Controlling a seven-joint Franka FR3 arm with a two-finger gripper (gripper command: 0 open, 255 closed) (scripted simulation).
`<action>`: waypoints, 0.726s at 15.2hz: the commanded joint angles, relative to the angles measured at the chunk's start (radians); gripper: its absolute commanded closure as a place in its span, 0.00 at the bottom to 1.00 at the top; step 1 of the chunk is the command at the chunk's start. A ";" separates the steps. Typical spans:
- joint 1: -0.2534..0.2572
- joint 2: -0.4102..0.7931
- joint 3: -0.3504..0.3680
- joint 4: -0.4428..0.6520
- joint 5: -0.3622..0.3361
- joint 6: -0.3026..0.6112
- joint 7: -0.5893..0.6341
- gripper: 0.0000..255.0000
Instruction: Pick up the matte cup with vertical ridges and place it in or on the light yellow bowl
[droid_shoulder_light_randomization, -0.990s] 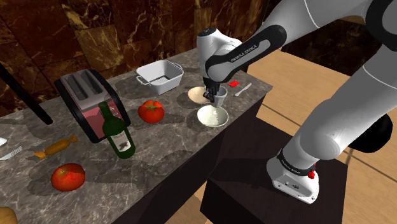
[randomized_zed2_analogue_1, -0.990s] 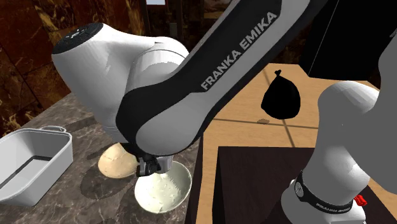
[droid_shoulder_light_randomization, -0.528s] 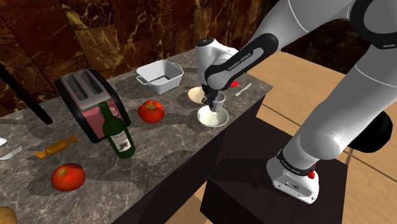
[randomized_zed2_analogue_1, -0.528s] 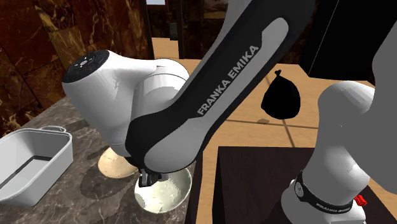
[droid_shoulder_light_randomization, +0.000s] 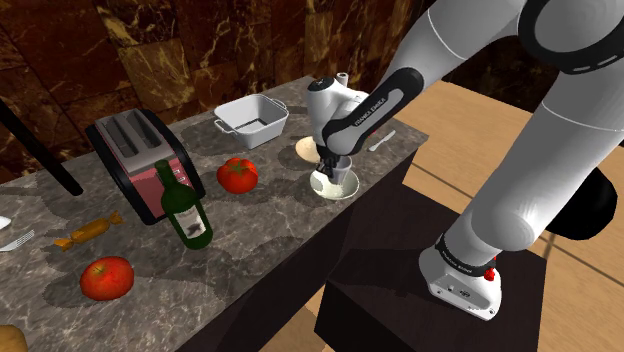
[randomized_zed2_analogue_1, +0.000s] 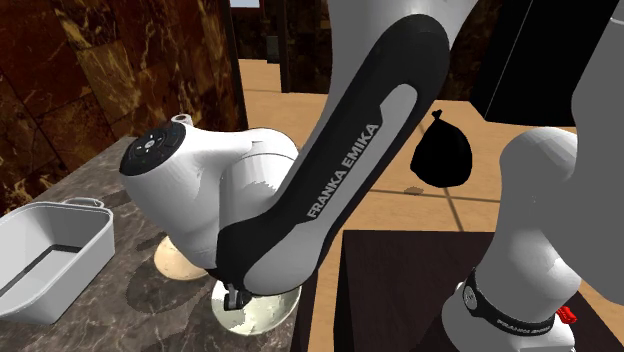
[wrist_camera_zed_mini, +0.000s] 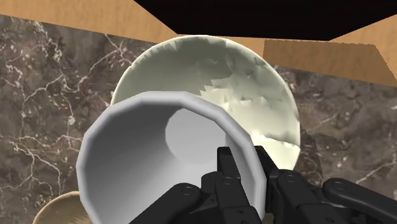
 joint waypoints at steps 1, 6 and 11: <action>0.000 0.020 -0.002 -0.001 -0.010 0.021 0.009 1.00; 0.000 0.020 -0.002 -0.001 -0.010 0.021 0.009 1.00; 0.000 0.020 -0.002 -0.001 -0.010 0.021 0.010 0.00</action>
